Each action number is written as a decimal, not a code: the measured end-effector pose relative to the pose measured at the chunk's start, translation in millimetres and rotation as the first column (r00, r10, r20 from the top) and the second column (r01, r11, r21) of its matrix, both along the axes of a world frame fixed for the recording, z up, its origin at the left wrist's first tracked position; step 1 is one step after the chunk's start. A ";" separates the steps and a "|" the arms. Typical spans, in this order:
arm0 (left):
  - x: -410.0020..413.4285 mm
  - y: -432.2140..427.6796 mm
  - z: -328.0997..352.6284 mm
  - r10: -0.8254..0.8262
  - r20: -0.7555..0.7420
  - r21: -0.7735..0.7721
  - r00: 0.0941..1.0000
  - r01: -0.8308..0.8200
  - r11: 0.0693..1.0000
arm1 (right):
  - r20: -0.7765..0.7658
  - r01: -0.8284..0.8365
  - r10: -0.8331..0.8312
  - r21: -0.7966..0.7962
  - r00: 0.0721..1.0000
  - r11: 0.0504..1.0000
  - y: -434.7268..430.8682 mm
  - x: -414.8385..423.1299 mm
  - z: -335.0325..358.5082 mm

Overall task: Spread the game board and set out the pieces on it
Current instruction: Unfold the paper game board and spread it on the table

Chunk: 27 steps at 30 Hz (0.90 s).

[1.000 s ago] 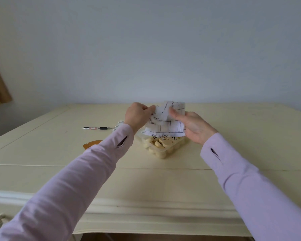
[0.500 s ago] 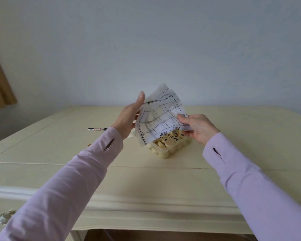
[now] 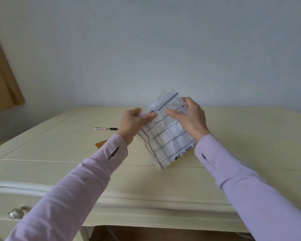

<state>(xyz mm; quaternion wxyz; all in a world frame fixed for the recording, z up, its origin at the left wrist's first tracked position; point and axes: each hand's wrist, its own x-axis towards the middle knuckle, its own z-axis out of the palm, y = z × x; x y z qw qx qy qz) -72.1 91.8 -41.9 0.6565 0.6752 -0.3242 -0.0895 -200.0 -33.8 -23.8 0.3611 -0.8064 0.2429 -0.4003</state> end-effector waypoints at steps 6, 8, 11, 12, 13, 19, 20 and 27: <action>1.9 7.9 -1.4 0.053 -0.051 0.026 0.997 -0.052 0.998 | 0.230 -0.022 -0.014 0.152 0.973 0.988 0.8 1.2 -3.5; 5.8 8.8 -3.1 0.105 -0.067 0.032 0.992 -0.103 0.994 | 0.311 -0.034 -0.050 0.257 0.949 0.966 -2.3 1.5 -6.5; 17.1 12.5 -7.8 0.200 -0.077 0.082 0.977 -0.194 0.978 | 0.362 -0.005 -0.155 0.404 0.919 0.915 -11.6 -1.9 -7.3; 22.8 13.6 -10.8 0.229 -0.063 0.119 0.971 -0.221 0.968 | 0.366 0.005 -0.186 0.442 0.912 0.897 -14.0 -4.6 -6.2; 27.5 14.7 -13.0 0.251 -0.044 0.154 0.967 -0.242 0.958 | 0.371 0.008 -0.212 0.481 0.904 0.877 -16.1 -6.7 -4.9; 9.0 14.1 -6.0 0.216 0.158 0.195 0.963 -0.245 0.950 | 0.478 -0.164 -0.238 0.657 0.845 0.736 -24.5 -9.9 0.2; -0.1 14.8 -1.6 0.153 0.147 0.139 0.977 -0.174 0.975 | 0.488 -0.187 -0.246 0.679 0.837 0.710 -24.1 -9.8 0.9; -12.9 12.9 15.8 -0.392 0.055 0.032 0.918 0.391 0.920 | 0.506 -0.256 -0.291 0.757 0.812 0.600 -21.1 -12.1 2.5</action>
